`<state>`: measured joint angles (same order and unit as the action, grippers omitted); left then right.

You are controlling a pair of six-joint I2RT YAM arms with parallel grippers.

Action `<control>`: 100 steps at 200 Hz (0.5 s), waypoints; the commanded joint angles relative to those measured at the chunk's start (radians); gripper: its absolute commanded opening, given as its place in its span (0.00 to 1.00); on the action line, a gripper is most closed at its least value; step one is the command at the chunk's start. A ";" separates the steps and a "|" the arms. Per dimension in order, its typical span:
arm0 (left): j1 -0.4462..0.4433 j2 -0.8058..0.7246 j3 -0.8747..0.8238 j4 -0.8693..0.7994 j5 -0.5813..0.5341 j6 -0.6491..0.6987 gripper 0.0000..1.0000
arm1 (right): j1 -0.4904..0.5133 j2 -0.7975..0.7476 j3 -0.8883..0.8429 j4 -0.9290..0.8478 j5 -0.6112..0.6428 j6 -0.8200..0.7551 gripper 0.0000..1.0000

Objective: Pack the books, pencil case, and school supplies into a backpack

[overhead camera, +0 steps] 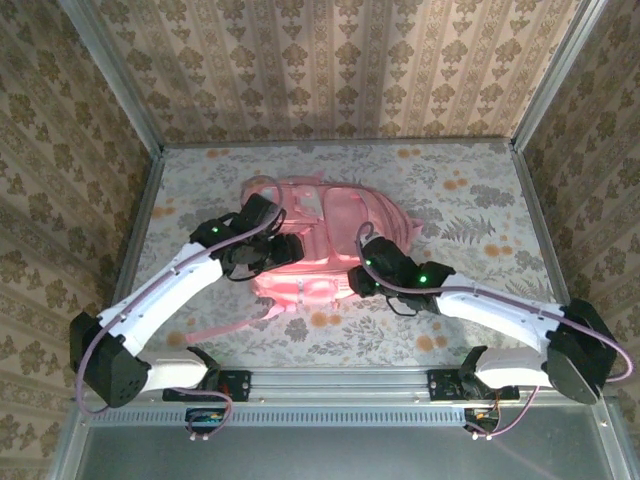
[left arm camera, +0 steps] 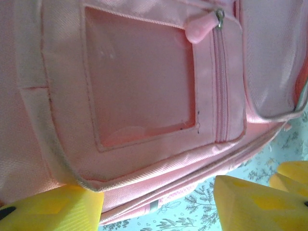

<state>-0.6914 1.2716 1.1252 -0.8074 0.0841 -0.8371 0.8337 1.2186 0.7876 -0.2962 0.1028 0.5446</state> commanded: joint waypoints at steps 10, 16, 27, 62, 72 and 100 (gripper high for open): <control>0.023 0.029 -0.017 0.155 0.134 0.093 0.60 | 0.001 -0.151 -0.081 -0.020 -0.057 0.007 0.29; 0.023 0.036 -0.014 0.158 0.137 0.096 0.60 | 0.000 -0.170 -0.095 -0.031 -0.050 0.012 0.29; 0.023 0.043 -0.005 0.142 0.122 0.088 0.60 | 0.000 -0.203 -0.115 -0.059 -0.028 0.024 0.29; -0.008 0.037 -0.016 0.097 0.043 0.067 0.61 | 0.023 -0.262 -0.186 -0.052 -0.012 0.081 0.33; -0.010 0.032 -0.035 0.106 0.042 0.046 0.61 | 0.049 -0.244 -0.209 -0.022 0.004 0.083 0.33; -0.008 0.023 -0.047 0.121 0.029 0.014 0.58 | 0.084 -0.156 -0.264 0.089 0.030 0.068 0.36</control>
<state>-0.6933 1.3098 1.0912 -0.7246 0.1333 -0.7952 0.8928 1.0042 0.5785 -0.3038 0.0975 0.6071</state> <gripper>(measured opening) 0.589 0.340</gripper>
